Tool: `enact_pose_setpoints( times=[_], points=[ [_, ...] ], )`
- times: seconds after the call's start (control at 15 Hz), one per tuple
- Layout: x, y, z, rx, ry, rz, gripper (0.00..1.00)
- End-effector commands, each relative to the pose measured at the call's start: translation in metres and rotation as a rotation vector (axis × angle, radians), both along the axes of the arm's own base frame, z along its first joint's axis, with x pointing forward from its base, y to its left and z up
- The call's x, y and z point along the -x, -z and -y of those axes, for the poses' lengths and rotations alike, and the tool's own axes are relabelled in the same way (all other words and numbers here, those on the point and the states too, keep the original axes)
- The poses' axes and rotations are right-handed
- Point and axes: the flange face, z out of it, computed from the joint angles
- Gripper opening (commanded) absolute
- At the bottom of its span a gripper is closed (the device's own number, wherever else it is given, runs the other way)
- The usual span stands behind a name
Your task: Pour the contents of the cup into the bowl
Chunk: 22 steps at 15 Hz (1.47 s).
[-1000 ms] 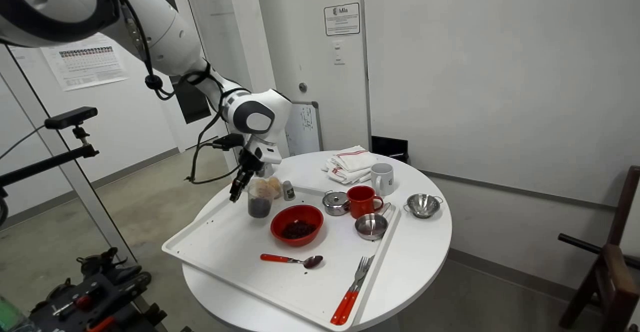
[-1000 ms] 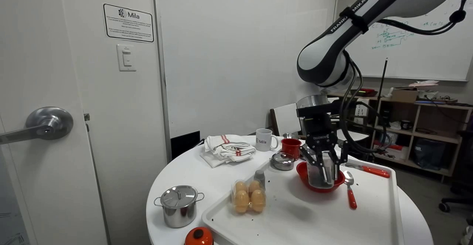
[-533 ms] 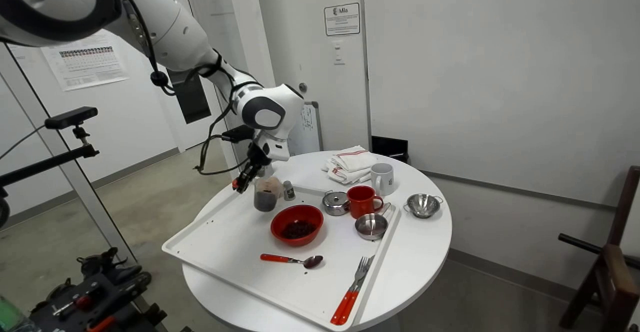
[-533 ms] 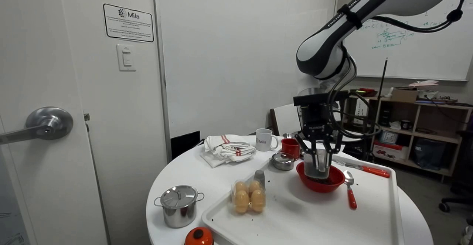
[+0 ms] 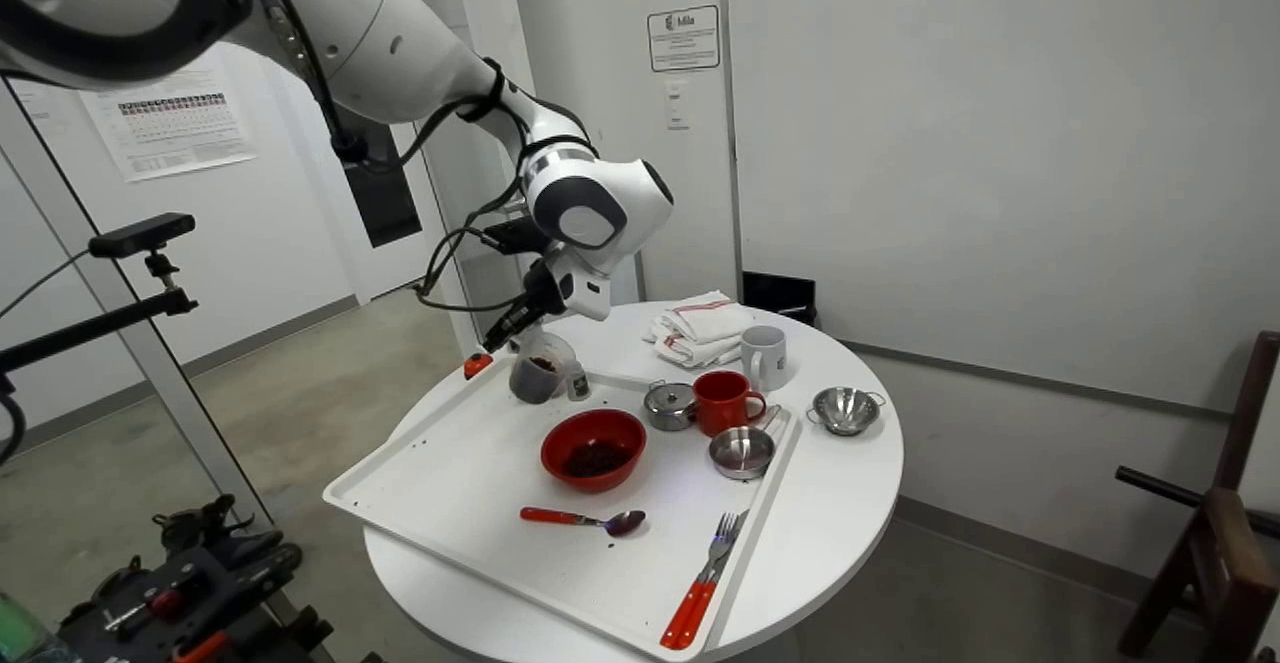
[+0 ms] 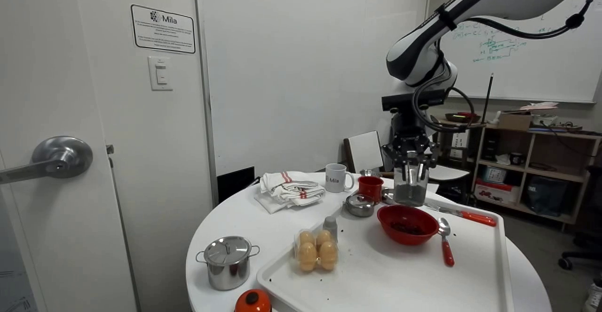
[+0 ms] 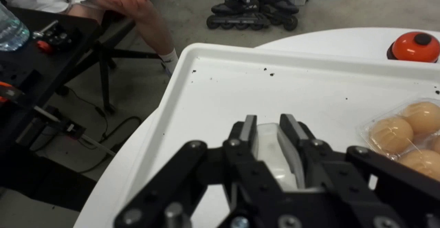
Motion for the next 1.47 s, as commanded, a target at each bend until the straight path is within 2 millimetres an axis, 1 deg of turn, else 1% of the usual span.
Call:
enact_pose_setpoints(
  times=[0.0, 0.27, 0.53, 0.73, 1.0, 1.4],
  points=[
    [-0.003, 0.003, 0.01, -0.152, -0.002, -0.061, 0.09],
    [0.0, 0.011, 0.011, -0.252, -0.025, -0.153, 0.09],
    [-0.01, 0.022, 0.008, -0.321, -0.056, -0.245, 0.09],
    [-0.018, 0.026, 0.01, -0.374, -0.078, -0.291, 0.09],
    [-0.028, 0.033, 0.019, -0.441, -0.08, -0.346, 0.09],
    [-0.03, 0.043, 0.035, -0.582, -0.087, -0.401, 0.09]
  ],
)
